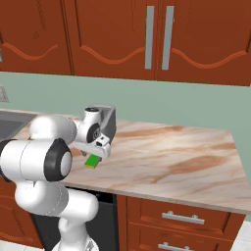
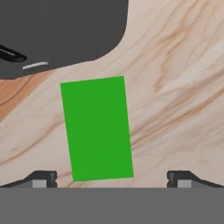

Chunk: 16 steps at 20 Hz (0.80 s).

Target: Pick up the sponge from the counter and clean the cutting board by briefly scrubbing or pressing down on the cutting board. Once finished, release the sponge.

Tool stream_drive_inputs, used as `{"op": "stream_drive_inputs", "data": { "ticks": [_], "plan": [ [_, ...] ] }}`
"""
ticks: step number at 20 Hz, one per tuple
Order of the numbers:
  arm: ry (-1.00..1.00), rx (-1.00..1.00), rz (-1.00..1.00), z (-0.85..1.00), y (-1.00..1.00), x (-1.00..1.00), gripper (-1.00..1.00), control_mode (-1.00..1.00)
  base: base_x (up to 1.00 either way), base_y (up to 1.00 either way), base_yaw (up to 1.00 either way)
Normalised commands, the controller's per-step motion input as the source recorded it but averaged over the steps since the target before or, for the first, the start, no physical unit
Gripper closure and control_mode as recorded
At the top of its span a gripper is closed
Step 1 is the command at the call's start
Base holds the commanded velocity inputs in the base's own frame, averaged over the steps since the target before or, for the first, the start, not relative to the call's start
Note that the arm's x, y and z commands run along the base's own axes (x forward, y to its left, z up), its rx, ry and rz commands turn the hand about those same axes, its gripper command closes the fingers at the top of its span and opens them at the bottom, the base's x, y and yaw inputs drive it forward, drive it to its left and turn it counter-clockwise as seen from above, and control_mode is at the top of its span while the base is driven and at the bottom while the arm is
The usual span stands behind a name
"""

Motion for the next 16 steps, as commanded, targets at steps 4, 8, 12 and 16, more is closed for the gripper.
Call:
{"op": "stream_drive_inputs", "data": {
  "ticks": [4, 8, 12, 16],
  "plan": [
    [-0.16, 0.0, 0.0, -0.23, 0.09, 0.01, -1.0, -1.0, 0.0, 0.0, 0.0],
    [-0.07, 0.0, 0.0, -0.12, 0.06, 0.06, -1.0, -1.0, 0.0, 0.0, 0.0],
    [-0.01, 0.0, 0.0, -0.06, 0.01, 0.08, -1.0, -1.0, 0.0, 0.0, 0.0],
    [0.0, 0.0, 0.0, -0.09, 0.0, 0.03, -1.0, -1.0, 0.0, 0.0, 0.0]
  ]
}}
